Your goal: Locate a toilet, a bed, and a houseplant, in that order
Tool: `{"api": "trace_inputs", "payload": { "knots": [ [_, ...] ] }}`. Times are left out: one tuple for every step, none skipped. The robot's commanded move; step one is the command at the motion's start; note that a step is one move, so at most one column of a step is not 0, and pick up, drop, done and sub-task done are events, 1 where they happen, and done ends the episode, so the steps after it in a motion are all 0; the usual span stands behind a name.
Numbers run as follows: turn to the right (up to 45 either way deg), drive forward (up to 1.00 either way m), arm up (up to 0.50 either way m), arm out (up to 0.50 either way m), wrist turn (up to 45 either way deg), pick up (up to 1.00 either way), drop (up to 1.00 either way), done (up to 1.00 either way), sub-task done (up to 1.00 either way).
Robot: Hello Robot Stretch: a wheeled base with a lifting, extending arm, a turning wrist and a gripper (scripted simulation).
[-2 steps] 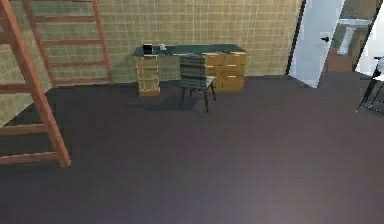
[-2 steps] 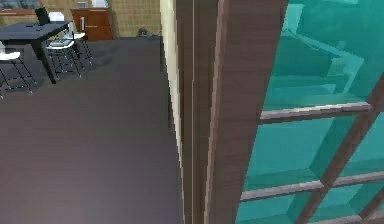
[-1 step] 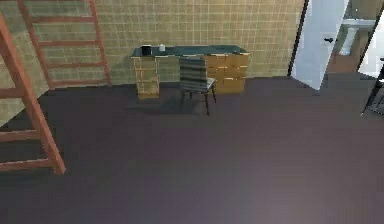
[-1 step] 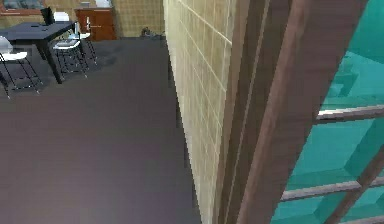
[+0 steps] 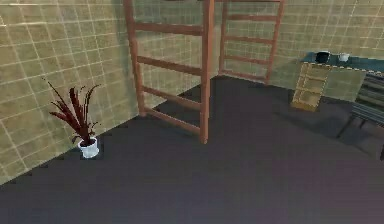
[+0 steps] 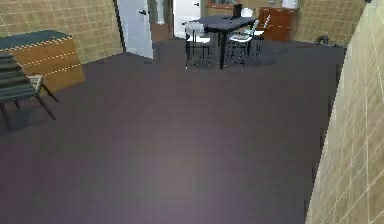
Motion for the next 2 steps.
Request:
{"api": "trace_inputs", "payload": {
  "knots": [
    [-30.0,0.0,0.0,0.0,0.0,0.0,0.0,0.0,0.0],
    [0.0,0.4,0.0,0.0,0.0,0.0,0.0,0.0,0.0]
  ]
}}
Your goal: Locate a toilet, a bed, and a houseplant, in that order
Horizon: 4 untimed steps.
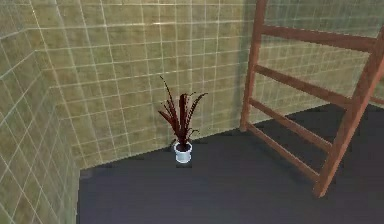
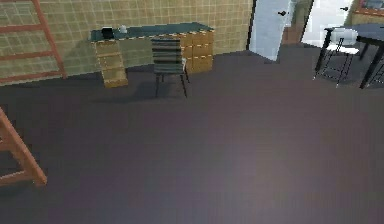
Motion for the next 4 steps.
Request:
{"api": "trace_inputs", "payload": {
  "knots": [
    [-15.0,0.0,0.0,0.0,0.0,0.0,0.0,0.0,0.0],
    [0.0,0.65,0.0,0.0,0.0,0.0,0.0,0.0,0.0],
    [18.0,0.0,0.0,0.0,0.0,0.0,0.0,0.0,0.0],
    [0.0,0.0,0.0,0.0,0.0,0.0,0.0,1.0,0.0]
  ]
}}
